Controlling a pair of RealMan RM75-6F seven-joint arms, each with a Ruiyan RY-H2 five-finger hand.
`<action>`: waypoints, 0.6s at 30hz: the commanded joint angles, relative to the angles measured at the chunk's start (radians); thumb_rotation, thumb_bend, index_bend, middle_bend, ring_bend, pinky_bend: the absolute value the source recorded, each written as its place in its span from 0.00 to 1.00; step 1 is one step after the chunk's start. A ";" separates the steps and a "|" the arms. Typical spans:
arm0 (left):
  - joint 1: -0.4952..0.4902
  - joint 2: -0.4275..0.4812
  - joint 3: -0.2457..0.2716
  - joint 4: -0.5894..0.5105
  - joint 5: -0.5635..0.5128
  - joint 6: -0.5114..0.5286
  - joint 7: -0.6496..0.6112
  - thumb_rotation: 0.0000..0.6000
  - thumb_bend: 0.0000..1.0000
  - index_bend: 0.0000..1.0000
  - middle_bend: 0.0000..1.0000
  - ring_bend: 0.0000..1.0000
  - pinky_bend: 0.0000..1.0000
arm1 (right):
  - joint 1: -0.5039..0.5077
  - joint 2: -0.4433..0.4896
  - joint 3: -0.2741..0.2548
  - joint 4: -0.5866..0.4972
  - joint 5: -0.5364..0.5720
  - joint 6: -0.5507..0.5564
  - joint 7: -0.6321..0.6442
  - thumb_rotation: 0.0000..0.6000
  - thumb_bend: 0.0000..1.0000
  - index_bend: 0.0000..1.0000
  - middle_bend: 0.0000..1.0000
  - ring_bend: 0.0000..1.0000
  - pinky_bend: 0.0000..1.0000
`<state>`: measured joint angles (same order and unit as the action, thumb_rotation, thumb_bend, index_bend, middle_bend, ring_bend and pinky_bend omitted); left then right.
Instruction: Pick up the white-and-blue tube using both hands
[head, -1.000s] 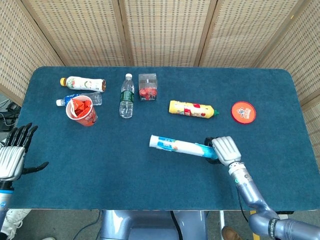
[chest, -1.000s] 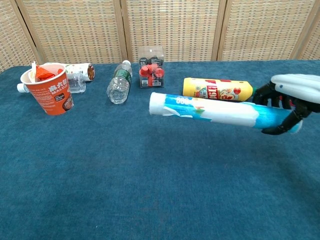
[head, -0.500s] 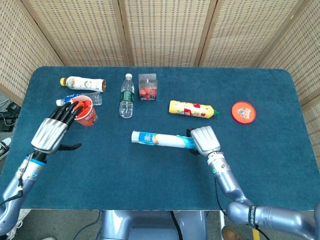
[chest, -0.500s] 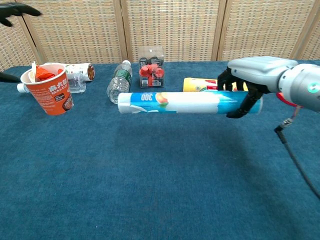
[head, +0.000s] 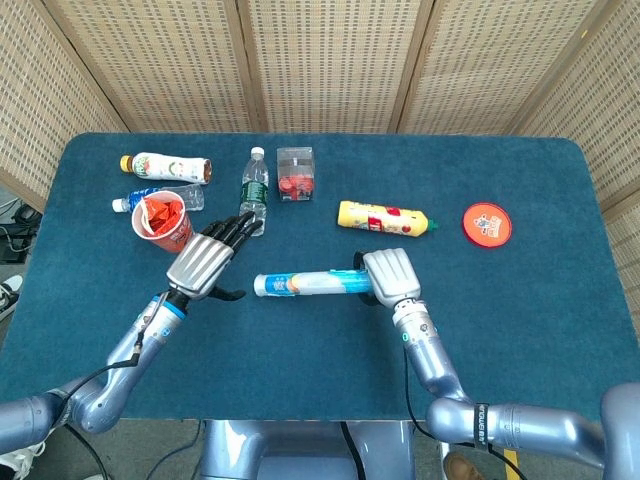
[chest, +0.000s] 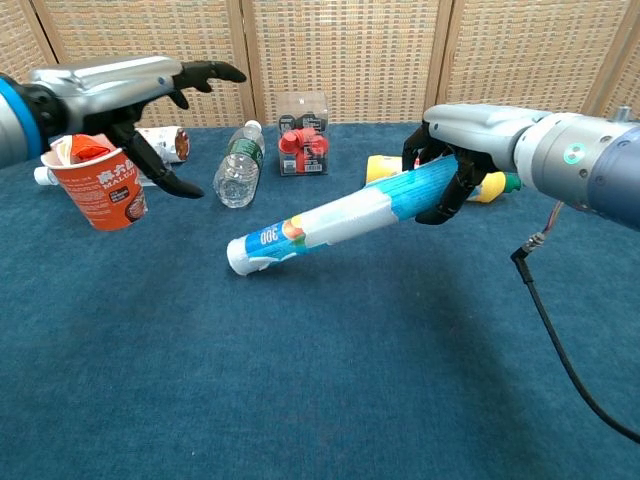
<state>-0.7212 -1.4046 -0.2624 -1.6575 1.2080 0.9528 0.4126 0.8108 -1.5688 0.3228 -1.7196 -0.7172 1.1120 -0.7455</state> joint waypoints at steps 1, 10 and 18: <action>-0.031 -0.055 -0.002 0.037 -0.028 -0.019 -0.019 1.00 0.00 0.04 0.00 0.10 0.17 | 0.011 0.000 0.011 -0.010 0.018 0.001 0.015 1.00 0.66 0.73 0.66 0.71 0.75; -0.056 -0.076 0.018 0.055 -0.058 -0.022 -0.017 1.00 0.00 0.05 0.00 0.10 0.17 | 0.027 0.037 0.020 -0.027 0.055 -0.002 0.050 1.00 0.67 0.73 0.67 0.71 0.76; -0.057 -0.092 0.032 0.083 -0.069 0.000 -0.032 1.00 0.00 0.05 0.00 0.10 0.17 | 0.017 0.074 0.003 -0.045 0.065 -0.015 0.101 1.00 0.67 0.74 0.67 0.71 0.76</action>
<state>-0.7781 -1.4931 -0.2327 -1.5777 1.1385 0.9493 0.3849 0.8311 -1.5015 0.3270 -1.7596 -0.6582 1.1028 -0.6581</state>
